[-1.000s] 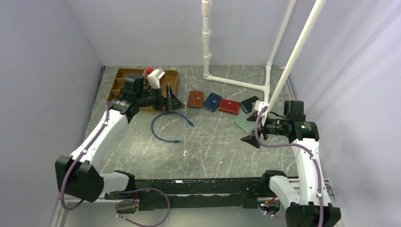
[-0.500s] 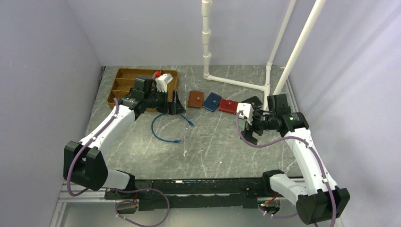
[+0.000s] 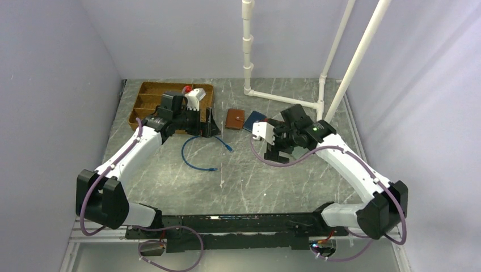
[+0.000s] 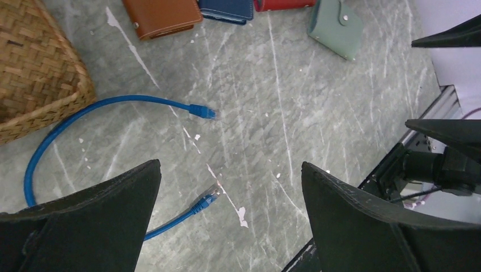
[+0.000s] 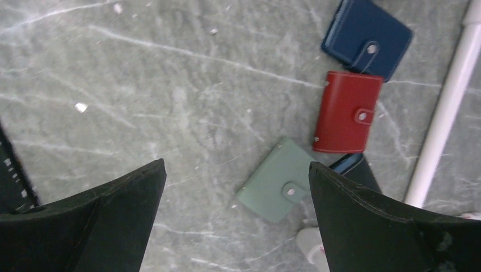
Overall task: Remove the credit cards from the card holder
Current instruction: Pick up the card holder from the center of the board.
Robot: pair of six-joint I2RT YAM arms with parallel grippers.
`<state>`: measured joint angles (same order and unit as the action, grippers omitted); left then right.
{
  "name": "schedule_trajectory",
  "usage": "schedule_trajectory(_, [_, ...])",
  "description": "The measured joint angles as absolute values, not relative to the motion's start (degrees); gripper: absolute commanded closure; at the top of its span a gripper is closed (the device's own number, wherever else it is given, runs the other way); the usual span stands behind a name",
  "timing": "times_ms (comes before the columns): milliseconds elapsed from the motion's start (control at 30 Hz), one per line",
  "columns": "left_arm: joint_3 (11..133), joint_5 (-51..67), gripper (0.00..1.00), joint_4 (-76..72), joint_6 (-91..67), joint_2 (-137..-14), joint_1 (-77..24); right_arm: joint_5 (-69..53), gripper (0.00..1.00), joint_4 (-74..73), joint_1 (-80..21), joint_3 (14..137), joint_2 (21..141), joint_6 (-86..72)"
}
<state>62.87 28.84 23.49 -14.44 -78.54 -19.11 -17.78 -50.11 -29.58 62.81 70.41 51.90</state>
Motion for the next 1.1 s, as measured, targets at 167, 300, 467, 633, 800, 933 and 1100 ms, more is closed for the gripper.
schedule_trajectory(167, [62.9, 25.9, 0.01, 24.3, -14.5, -78.5, -19.1, -16.4, 0.0, -46.8, -30.2, 68.6, 77.5, 48.9])
schedule_trajectory(300, [62.9, 24.1, 0.01, 24.9, -14.5, -78.4, -19.1, -16.0, 0.0, -43.4, -30.2, 72.8, 84.0, 45.1])
schedule_trajectory(467, [62.9, 23.0, 0.01, 24.9, -14.6, -78.0, -19.1, -15.5, 0.01, -40.1, -30.2, 77.1, 91.4, 38.2])
schedule_trajectory(633, [62.9, 21.3, 0.01, 25.2, -14.7, -77.4, -19.1, -14.9, 0.05, -35.0, -30.1, 81.6, 101.1, 26.0])
schedule_trajectory(800, [62.9, 20.0, 0.01, 25.1, -14.7, -76.6, -19.1, -14.2, 0.09, -34.2, -28.4, 90.0, 111.4, 15.9])
schedule_trajectory(933, [62.9, 19.6, 0.01, 25.2, -14.7, -76.6, -19.1, -14.2, 0.08, -34.3, -25.9, 92.6, 114.3, 14.4])
schedule_trajectory(1100, [62.9, 19.6, 0.01, 25.2, -14.7, -76.6, -19.1, -14.2, 0.06, -36.0, -24.3, 93.6, 114.9, 15.9])
